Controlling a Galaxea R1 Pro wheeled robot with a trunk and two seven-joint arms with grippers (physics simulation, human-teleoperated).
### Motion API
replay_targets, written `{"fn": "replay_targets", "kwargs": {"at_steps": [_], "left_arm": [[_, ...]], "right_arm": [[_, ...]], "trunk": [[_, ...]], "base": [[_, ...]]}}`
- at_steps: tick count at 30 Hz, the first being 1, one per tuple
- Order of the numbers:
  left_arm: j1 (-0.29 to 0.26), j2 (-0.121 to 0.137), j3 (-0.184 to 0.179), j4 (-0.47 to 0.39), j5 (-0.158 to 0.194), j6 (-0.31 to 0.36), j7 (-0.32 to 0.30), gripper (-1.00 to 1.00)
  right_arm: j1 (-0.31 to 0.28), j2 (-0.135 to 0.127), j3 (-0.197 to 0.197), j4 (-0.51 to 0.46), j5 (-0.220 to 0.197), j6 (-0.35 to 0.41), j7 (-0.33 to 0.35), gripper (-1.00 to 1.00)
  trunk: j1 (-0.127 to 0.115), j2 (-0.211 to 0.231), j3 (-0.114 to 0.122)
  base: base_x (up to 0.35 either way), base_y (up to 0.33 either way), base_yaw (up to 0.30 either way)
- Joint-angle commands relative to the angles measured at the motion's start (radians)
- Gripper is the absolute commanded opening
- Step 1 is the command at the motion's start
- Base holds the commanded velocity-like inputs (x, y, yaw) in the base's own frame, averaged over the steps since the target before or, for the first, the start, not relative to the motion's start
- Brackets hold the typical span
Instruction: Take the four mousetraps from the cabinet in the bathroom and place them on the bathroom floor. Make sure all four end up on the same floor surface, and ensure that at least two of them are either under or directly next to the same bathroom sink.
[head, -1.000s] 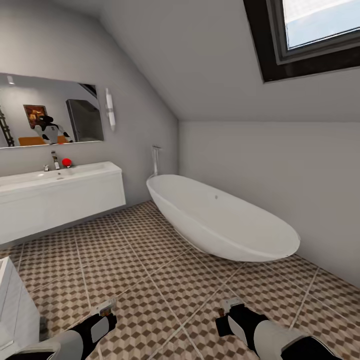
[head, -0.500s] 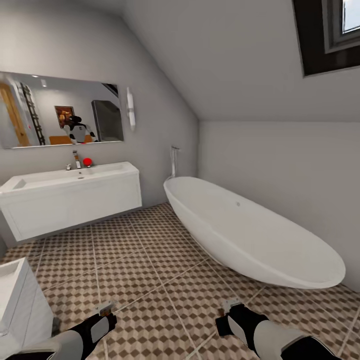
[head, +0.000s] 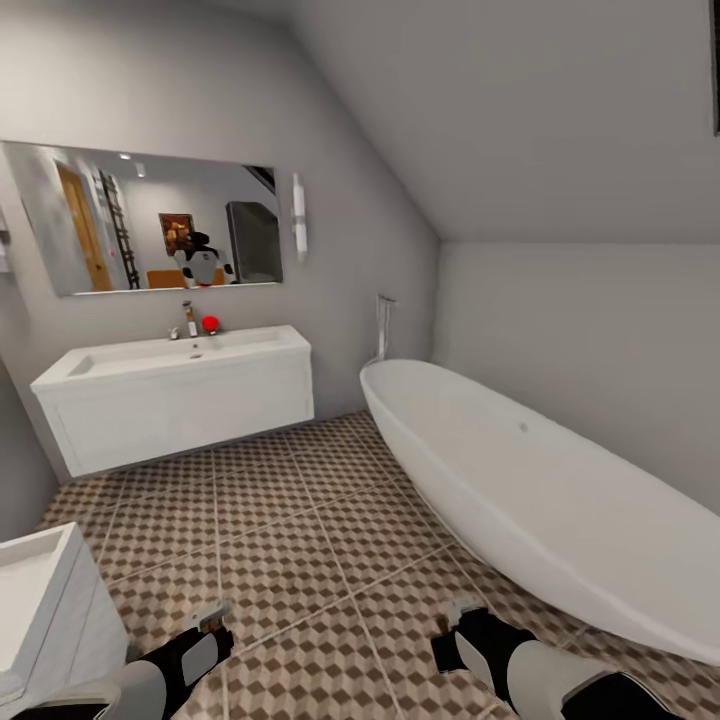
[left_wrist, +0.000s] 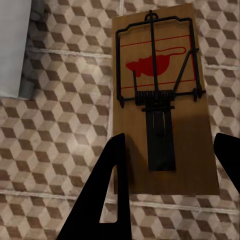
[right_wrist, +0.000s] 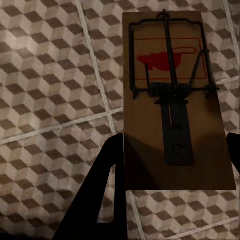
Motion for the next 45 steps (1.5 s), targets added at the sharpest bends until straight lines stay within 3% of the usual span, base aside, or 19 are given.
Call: {"fn": "replay_targets", "kwargs": {"at_steps": [1,19,45], "left_arm": [[-0.001,0.000,0.003,0.000,-0.001,0.004,0.003,-1.00],[-0.001,0.000,0.003,0.000,-0.001,0.004,0.003,-1.00],[-0.001,0.000,0.003,0.000,-0.001,0.004,0.003,-1.00]], "right_arm": [[0.000,0.000,0.009,-0.001,-0.011,0.005,0.000,-1.00],[0.000,0.001,0.010,-0.001,-0.010,0.006,-0.001,-1.00],[0.000,0.000,0.009,-0.001,-0.010,0.006,-0.003,-1.00]], "trunk": [[0.001,-0.001,-0.001],[0.001,-0.001,-0.001],[0.001,-0.001,-0.001]], "base": [[0.322,0.000,0.020],[0.322,0.000,0.016],[0.322,0.000,0.271]]}}
